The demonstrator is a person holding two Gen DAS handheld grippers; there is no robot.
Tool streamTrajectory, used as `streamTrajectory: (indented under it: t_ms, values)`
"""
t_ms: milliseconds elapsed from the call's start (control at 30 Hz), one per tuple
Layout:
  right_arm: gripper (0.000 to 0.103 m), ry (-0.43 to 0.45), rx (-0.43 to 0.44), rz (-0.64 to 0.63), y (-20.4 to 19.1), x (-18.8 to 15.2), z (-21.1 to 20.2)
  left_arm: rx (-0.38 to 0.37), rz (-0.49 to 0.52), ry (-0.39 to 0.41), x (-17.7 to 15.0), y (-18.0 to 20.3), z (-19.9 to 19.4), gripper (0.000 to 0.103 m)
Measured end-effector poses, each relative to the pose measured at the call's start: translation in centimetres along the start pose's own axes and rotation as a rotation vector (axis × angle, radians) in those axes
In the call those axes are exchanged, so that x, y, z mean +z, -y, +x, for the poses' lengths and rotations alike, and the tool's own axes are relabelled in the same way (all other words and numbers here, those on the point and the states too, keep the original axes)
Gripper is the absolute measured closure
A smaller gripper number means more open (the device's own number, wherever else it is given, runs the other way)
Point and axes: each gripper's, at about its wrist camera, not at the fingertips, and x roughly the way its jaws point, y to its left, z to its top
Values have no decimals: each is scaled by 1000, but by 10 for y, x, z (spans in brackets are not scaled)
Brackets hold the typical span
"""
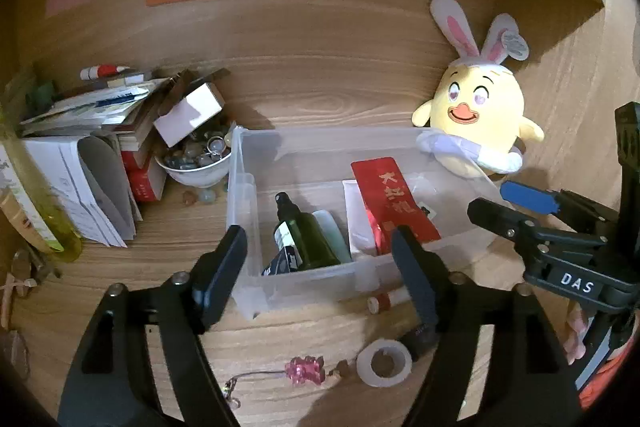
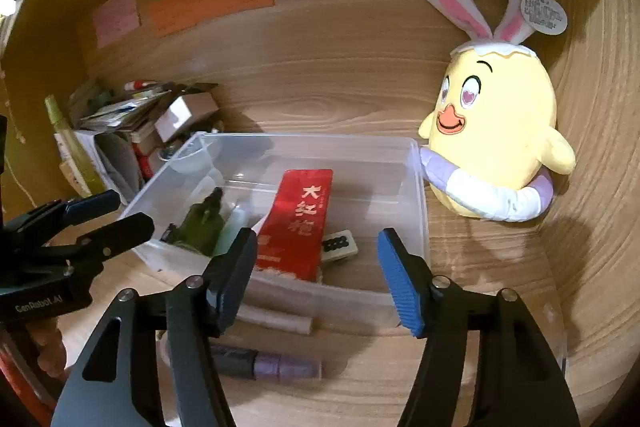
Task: Organize objects
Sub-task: 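Move the right tool toward the black-purple spray bottle while the left tool approaches the pink keychain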
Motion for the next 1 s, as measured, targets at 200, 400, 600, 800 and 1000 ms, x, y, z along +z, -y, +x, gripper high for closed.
streamTrajectory:
  t_ms: [200, 400, 600, 800, 1000]
  values:
    - [33, 28, 3, -22, -7, -11, -21, 7, 18, -3, -9, -1, -12, 22]
    - [26, -12, 36, -14, -9, -28, -30, 1, 20, -39, -23, -11, -20, 22]
    - [25, -84, 46, -28, -20, -50, -20, 34, 24, -92, -44, -22, -17, 22]
    - [24, -171, 70, 9, -18, -64, -1, 53, 2, -177, -66, -34, -3, 22]
    - [23, -222, 83, 27, -21, -70, 14, 44, 5, -238, -80, -37, 6, 22]
